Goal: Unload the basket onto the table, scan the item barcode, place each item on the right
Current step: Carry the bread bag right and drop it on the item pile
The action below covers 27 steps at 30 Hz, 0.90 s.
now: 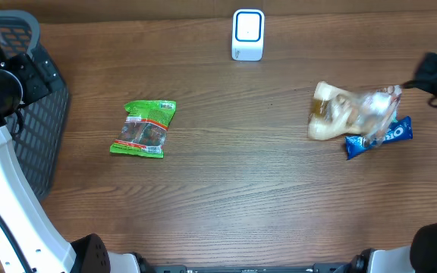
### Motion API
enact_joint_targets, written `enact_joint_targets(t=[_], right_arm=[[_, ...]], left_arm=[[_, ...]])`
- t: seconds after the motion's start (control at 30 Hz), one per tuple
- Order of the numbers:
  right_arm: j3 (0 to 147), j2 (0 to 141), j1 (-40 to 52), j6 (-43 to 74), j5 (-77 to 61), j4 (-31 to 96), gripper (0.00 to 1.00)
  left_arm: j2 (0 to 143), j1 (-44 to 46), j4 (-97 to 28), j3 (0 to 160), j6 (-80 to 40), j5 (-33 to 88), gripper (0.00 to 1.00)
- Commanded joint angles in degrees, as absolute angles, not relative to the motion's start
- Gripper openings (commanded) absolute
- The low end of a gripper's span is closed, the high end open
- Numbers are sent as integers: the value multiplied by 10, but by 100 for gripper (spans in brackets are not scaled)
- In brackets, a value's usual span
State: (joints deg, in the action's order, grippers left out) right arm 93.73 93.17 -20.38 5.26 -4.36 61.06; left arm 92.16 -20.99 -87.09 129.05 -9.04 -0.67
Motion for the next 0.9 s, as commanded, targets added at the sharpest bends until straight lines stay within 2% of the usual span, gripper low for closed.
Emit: enact_joint_targets(t=[0.0, 0.07, 0.13, 0.2, 0.3, 0.4, 0.47, 0.5, 0.63, 0.87], right_arm=[[936, 949, -277, 125, -166, 637, 4], [931, 960, -318, 167, -177, 648, 4], [931, 962, -326, 154, -238, 646, 5], [931, 962, -310, 106, -337, 642, 17], [931, 962, -253, 67, -355, 650, 25], [928, 964, -165, 57, -343, 654, 29], [923, 974, -90, 57, -314, 640, 38], [920, 980, -68, 58, -309, 634, 38], [898, 1066, 64, 89, -300, 592, 33], [896, 1177, 116, 107, -222, 606, 18]], left_arm=[[922, -210, -870, 1298, -92, -4, 100], [922, -210, -870, 1298, -92, -4, 100], [922, -210, -870, 1298, -92, -4, 100], [922, -210, -870, 1298, -92, -4, 100], [922, -210, -870, 1298, -92, -4, 100], [922, -210, -870, 1298, -92, -4, 100], [922, -210, -870, 1298, -92, -4, 100], [922, -210, -870, 1298, -92, -4, 100], [922, -210, -870, 1298, -92, -4, 100], [922, -210, -870, 1298, -92, -4, 100]])
